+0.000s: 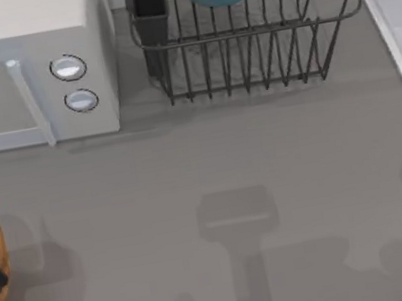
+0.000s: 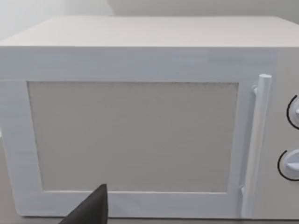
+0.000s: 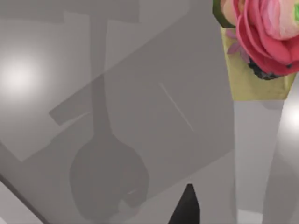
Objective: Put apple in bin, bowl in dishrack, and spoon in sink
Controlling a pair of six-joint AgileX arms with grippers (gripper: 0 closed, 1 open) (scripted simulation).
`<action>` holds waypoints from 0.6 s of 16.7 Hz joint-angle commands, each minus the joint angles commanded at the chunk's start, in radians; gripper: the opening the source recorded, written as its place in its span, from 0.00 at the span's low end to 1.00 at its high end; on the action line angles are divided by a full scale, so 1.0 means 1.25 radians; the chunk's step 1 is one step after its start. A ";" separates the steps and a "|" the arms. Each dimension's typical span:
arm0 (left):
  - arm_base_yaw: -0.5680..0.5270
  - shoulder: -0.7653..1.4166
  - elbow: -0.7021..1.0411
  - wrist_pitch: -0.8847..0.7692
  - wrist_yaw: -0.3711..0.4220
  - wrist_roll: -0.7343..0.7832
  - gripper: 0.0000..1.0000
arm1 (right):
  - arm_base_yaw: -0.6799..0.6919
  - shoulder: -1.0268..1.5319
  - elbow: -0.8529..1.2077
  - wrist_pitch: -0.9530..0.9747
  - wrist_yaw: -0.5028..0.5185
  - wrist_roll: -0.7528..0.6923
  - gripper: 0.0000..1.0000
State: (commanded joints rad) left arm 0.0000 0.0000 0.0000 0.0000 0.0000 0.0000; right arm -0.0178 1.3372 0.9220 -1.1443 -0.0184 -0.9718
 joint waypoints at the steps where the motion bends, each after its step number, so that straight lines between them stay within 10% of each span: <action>1: 0.000 0.000 0.000 0.000 0.000 0.000 1.00 | 0.000 -0.002 0.001 -0.002 0.000 0.000 0.00; 10: 0.000 0.000 0.000 0.000 0.000 0.000 1.00 | -0.008 0.115 0.124 -0.052 0.000 -0.018 0.00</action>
State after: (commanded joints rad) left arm 0.0000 0.0000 0.0000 0.0000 0.0000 0.0000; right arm -0.0282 1.4805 1.0766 -1.2093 -0.0180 -0.9943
